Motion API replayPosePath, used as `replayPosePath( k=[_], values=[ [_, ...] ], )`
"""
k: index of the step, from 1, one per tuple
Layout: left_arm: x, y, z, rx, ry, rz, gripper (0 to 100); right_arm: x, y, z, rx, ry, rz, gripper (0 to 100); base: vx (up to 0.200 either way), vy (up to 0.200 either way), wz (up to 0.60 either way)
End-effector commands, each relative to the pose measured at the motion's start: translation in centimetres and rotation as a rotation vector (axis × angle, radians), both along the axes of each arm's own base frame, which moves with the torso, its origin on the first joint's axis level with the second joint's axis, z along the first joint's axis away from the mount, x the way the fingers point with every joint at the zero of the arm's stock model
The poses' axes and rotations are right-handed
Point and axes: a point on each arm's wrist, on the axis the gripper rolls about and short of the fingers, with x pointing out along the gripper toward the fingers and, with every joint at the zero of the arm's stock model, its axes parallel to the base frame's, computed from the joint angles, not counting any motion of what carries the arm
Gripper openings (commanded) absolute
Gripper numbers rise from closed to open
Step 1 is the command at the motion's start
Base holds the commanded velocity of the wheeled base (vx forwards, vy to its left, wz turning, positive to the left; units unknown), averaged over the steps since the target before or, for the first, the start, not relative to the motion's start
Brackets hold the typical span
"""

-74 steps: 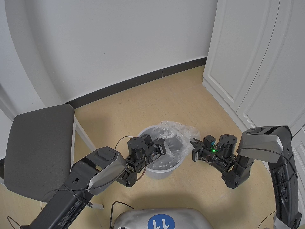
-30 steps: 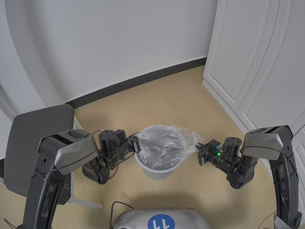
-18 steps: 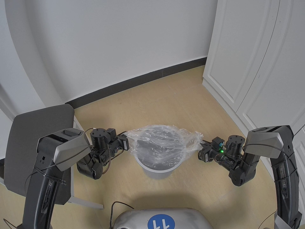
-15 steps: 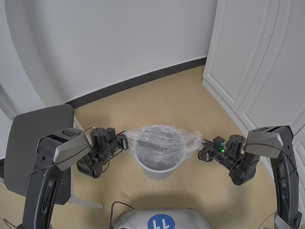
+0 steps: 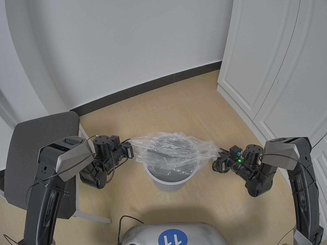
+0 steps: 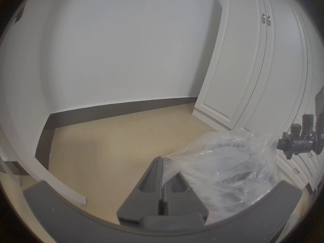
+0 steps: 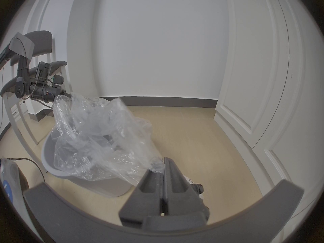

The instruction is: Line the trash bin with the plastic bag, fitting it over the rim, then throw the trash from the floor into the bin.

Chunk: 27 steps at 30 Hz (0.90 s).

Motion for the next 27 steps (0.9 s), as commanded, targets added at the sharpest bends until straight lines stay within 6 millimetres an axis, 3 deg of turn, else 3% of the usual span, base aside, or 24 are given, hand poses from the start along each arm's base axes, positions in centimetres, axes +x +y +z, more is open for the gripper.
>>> replayPosePath(
  k=[1, 10, 17, 27],
  values=[
    [0.0, 0.3, 0.1, 0.005, 0.010, 0.000, 0, 0.0, -0.2, -0.6, 0.000, -0.002, -0.005, 0, 0.000, 0.000, 0.00],
    [-0.2, 0.9, -0.3, 0.056, 0.022, -0.003, 0, 0.0, -0.4, -1.9, -0.006, 0.024, -0.007, 0, 0.000, 0.000, 0.00],
    [-0.2, 1.1, 0.8, 0.050, 0.025, -0.041, 0, 0.0, -0.6, -1.8, -0.006, 0.023, -0.011, 0, 0.000, 0.000, 0.00],
    [-1.9, 1.5, 0.5, 0.081, 0.074, -0.072, 0, -0.3, -0.4, -1.8, -0.018, 0.028, -0.003, 0, 0.000, 0.000, 0.00]
  ],
)
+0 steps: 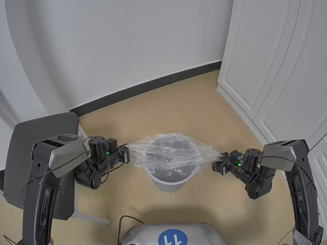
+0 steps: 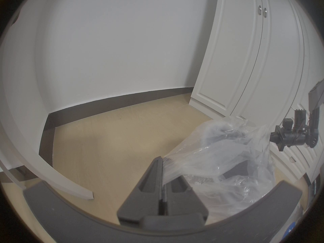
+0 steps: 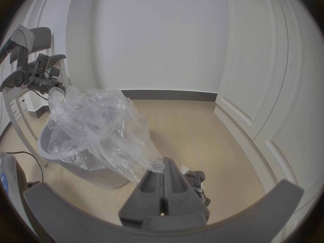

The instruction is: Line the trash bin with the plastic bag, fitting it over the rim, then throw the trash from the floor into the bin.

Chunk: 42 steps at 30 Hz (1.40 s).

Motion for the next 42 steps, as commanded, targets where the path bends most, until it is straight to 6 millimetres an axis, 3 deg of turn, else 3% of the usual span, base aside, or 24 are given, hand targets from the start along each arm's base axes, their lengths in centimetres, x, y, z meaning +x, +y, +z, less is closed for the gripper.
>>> replayPosePath(
  k=[1, 13, 20, 29, 36, 42],
  values=[
    [-1.0, 0.2, -0.2, 0.032, 0.019, -0.018, 0, -0.3, 0.4, 0.2, -0.020, -0.018, 0.016, 0, 0.000, 0.000, 0.00],
    [-2.0, 0.5, -0.7, 0.054, 0.047, -0.055, 0, -1.0, 1.1, 0.8, -0.042, -0.017, 0.043, 0, 0.000, 0.000, 0.00],
    [-3.1, -1.4, -1.1, 0.044, 0.042, -0.107, 0, -1.3, 2.8, 1.9, -0.032, -0.042, 0.061, 0, 0.000, 0.000, 0.00],
    [-3.8, -2.7, -0.3, 0.044, 0.014, -0.134, 0, -1.3, 2.8, 2.6, -0.031, -0.055, 0.036, 0, 0.000, 0.000, 0.00],
    [-3.9, -2.5, 0.2, 0.070, -0.003, -0.084, 0, -1.5, 2.7, 2.5, -0.036, -0.044, 0.035, 0, 0.000, 0.000, 0.00],
    [-5.6, -2.0, 1.0, 0.166, -0.007, -0.112, 0, -2.4, 2.2, 3.0, -0.052, -0.026, 0.022, 0, 0.000, 0.000, 0.00]
  ],
)
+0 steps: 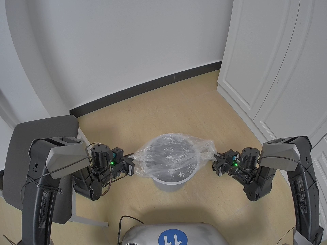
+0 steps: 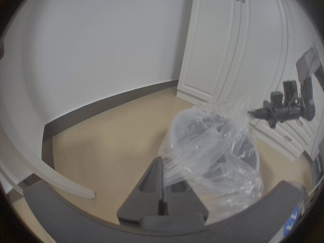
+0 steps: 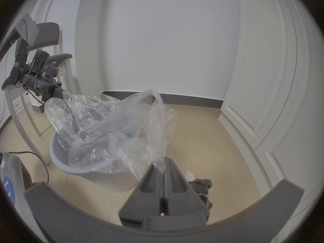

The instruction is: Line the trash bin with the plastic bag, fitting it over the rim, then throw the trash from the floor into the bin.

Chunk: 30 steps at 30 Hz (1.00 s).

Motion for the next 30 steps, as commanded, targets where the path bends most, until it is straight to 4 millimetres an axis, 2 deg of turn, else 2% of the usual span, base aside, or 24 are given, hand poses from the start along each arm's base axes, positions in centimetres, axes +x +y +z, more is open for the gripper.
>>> replayPosePath(
  k=[1, 12, 24, 30],
  values=[
    [-1.3, 0.3, 0.9, 0.053, -0.005, -0.021, 0, -0.8, -0.5, 1.0, -0.006, -0.008, -0.010, 0, 0.000, 0.000, 0.00],
    [-2.6, 0.7, 0.3, 0.148, 0.008, -0.059, 0, -2.4, -1.5, 1.5, -0.074, 0.020, -0.009, 0, 0.000, 0.000, 0.00],
    [-2.1, 1.7, 0.4, 0.146, 0.007, -0.034, 0, -1.1, -4.4, 1.6, -0.083, -0.005, -0.071, 0, 0.000, 0.000, 0.00],
    [-2.0, 1.9, 0.2, 0.148, 0.015, -0.029, 0, -1.0, -4.6, 1.5, -0.080, -0.008, -0.066, 0, 0.000, 0.000, 0.00]
  ],
)
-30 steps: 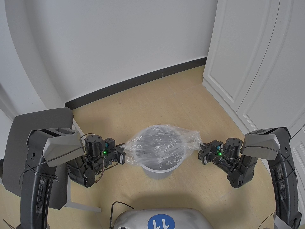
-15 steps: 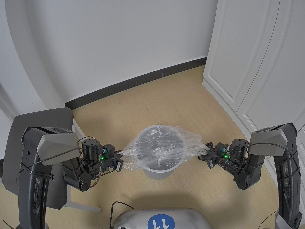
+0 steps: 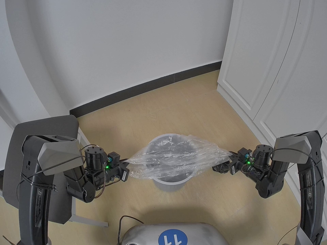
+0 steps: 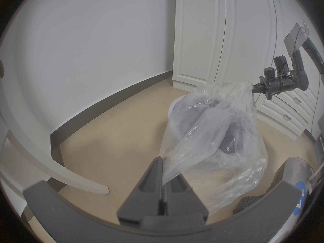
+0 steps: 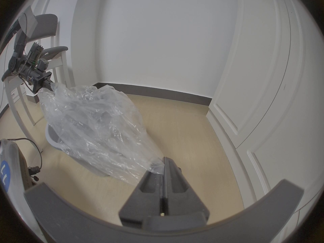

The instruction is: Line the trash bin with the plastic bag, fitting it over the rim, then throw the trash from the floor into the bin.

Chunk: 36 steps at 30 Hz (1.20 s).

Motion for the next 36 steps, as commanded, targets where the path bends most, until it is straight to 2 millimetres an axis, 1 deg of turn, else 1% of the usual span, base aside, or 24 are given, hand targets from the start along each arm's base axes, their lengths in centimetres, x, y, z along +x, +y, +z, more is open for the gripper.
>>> replayPosePath(
  k=[1, 7, 13, 22, 26, 28, 33, 36],
  values=[
    [0.0, 0.1, -0.2, 0.004, 0.011, 0.002, 0, 0.1, -0.2, 0.1, 0.003, -0.017, -0.005, 0, 0.000, 0.000, 0.00],
    [0.1, 0.4, -0.5, 0.010, 0.034, 0.008, 0, 0.4, -0.7, 0.0, 0.005, -0.021, -0.011, 0, 0.000, 0.000, 0.00],
    [-0.2, 0.3, -0.9, 0.021, 0.044, -0.020, 0, -0.6, 0.3, -0.7, 0.004, 0.022, 0.040, 0, 0.000, 0.000, 0.00],
    [-0.3, 0.9, -1.2, 0.057, 0.045, -0.022, 0, -1.7, 0.2, -0.9, -0.013, 0.055, 0.083, 0, 0.000, 0.000, 0.00],
    [0.1, 1.8, -0.4, 0.045, 0.024, -0.012, 0, -1.7, -0.2, 0.6, -0.015, 0.018, 0.087, 0, 0.000, 0.000, 0.00],
    [0.1, 2.0, -0.1, 0.037, 0.020, -0.018, 0, -1.6, -0.4, 1.1, -0.013, 0.008, 0.083, 0, 0.000, 0.000, 0.00],
    [0.1, 2.0, 0.0, 0.035, 0.017, -0.022, 0, -1.7, -0.6, 1.4, -0.011, 0.003, 0.086, 0, 0.000, 0.000, 0.00],
    [0.0, 1.9, -0.3, 0.036, 0.024, -0.026, 0, -1.7, -0.6, 1.3, -0.011, 0.005, 0.086, 0, 0.000, 0.000, 0.00]
  ],
)
